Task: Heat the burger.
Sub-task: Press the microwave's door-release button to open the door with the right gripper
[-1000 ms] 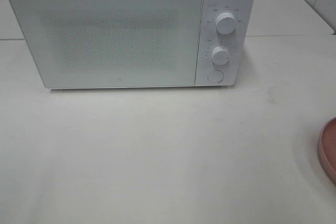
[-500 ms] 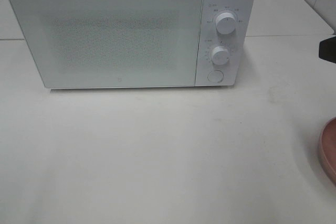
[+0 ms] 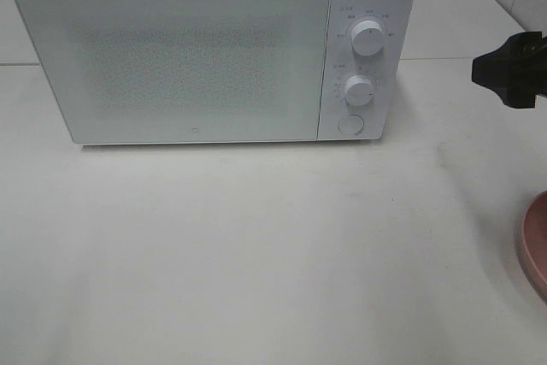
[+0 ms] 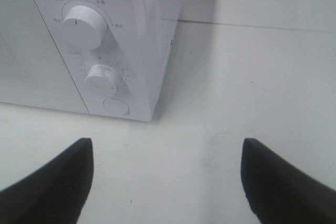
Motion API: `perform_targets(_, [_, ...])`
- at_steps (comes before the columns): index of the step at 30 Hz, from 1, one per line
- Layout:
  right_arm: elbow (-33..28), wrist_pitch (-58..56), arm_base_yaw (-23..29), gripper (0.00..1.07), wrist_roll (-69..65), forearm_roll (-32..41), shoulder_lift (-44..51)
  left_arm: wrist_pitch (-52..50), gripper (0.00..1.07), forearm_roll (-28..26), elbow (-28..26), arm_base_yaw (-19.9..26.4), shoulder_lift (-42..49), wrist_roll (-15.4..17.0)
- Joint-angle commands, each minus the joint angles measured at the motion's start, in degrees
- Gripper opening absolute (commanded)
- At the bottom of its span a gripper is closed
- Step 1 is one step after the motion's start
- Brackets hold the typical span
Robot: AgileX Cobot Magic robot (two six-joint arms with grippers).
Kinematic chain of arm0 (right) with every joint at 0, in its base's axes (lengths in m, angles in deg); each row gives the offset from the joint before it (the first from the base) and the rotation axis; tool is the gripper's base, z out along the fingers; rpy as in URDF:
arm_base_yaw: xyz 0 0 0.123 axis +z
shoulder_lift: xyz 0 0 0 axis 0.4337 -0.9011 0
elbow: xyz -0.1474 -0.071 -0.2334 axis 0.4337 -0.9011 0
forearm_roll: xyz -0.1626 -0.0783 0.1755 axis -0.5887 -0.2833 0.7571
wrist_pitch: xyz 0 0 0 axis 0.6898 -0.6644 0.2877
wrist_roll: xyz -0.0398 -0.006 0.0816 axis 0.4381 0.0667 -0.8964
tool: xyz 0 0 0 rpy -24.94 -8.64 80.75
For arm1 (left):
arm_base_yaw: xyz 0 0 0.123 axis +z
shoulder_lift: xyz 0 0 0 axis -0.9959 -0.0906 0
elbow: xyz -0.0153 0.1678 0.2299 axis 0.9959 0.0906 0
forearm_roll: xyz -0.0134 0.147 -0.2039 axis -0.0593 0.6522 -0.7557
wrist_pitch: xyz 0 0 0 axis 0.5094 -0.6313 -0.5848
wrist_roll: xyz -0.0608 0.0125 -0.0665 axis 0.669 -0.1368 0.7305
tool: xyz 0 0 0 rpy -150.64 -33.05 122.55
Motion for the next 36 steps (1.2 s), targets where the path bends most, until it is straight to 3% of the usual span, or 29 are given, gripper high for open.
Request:
perform_targets(1, [-0.97,5.04,-0.46,0.75,0.63,-0.52,-0.57,-0.86,0.98,0.17,0.11,0.11,1.32,0.29])
perform_targets(3, [-5.61,18.45,-0.4,0.75,2.86,-0.06,-3.5,-0.86,0.98,0.17,0.11,0.11,1.32,0.29])
perform_targets(11, [-10.2,28.93,-0.23,0.75,7.28,2.69,-8.42,-0.86,0.98,0.17,0.11,0.11,1.32,0.29])
perform_targets(13, [-13.06,39.08,-0.11,0.75,9.68,6.42,-11.86,-0.86,0.98,0.17,0.11,0.11,1.32,0.29])
perform_targets(16, [-13.58,41.31,0.46,0.75,10.26,7.91,-12.66,-0.86,0.98,0.17,0.11,0.11,1.32,0.29])
perform_targets(24, [-14.55,53.8,12.72,0.75,21.03,22.69,-21.83,-0.86,0.98,0.17,0.11,0.11,1.32,0.29])
perform_targets(36, [-13.58,63.08,27.56,0.75,23.43,38.39,-31.17,-0.86,0.98,0.17,0.11,0.11,1.32,0.29])
